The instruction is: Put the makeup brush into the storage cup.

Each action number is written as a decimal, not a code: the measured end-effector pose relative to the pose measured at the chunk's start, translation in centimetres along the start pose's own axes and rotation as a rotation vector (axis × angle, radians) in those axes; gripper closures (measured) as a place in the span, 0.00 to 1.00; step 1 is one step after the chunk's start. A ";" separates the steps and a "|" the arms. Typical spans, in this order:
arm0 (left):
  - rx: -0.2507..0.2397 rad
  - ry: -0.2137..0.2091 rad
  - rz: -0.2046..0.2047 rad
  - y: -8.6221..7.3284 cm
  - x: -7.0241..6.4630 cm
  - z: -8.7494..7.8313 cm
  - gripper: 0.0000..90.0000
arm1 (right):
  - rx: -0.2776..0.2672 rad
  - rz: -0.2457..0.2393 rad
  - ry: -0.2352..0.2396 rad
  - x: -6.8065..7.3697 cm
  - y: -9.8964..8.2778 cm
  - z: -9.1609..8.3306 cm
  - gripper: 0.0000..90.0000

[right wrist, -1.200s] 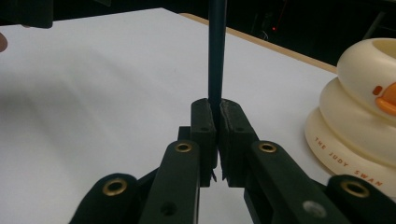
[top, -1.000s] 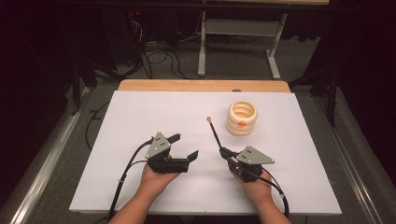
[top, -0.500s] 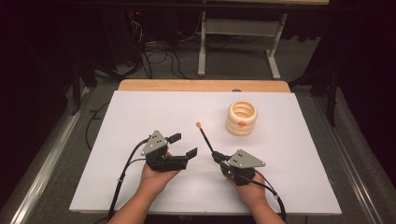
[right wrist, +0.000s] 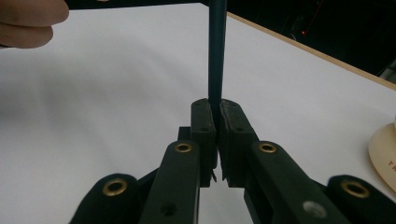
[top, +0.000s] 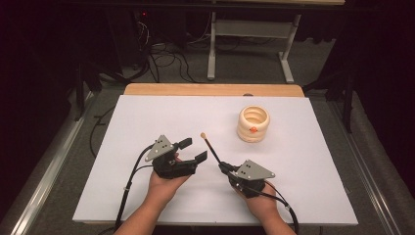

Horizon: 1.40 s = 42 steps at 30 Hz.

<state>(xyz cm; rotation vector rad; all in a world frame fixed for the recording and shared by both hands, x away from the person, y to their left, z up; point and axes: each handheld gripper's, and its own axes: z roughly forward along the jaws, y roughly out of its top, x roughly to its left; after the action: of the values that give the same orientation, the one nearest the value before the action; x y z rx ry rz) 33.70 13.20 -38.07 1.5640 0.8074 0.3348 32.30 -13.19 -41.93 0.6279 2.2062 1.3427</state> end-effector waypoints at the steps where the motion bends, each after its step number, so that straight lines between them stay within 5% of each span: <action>1: -0.002 -0.002 0.004 0.0 0.0 0.0 0.30 | -0.001 -0.002 0.003 0.0 0.0 0.1 0.97; 22: -0.017 -0.088 0.029 -0.1 -0.4 0.0 0.72 | 0.010 -0.041 0.031 0.7 0.0 0.6 0.97; 42: -0.012 -0.111 0.036 -0.1 -0.3 0.0 0.87 | 0.026 -0.055 0.027 0.9 -0.1 0.7 0.97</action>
<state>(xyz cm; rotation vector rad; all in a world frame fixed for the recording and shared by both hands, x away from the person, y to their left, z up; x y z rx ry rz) 33.42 13.03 -38.13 1.5735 0.6911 0.2758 32.02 -12.19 -42.43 0.5580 2.2485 1.3046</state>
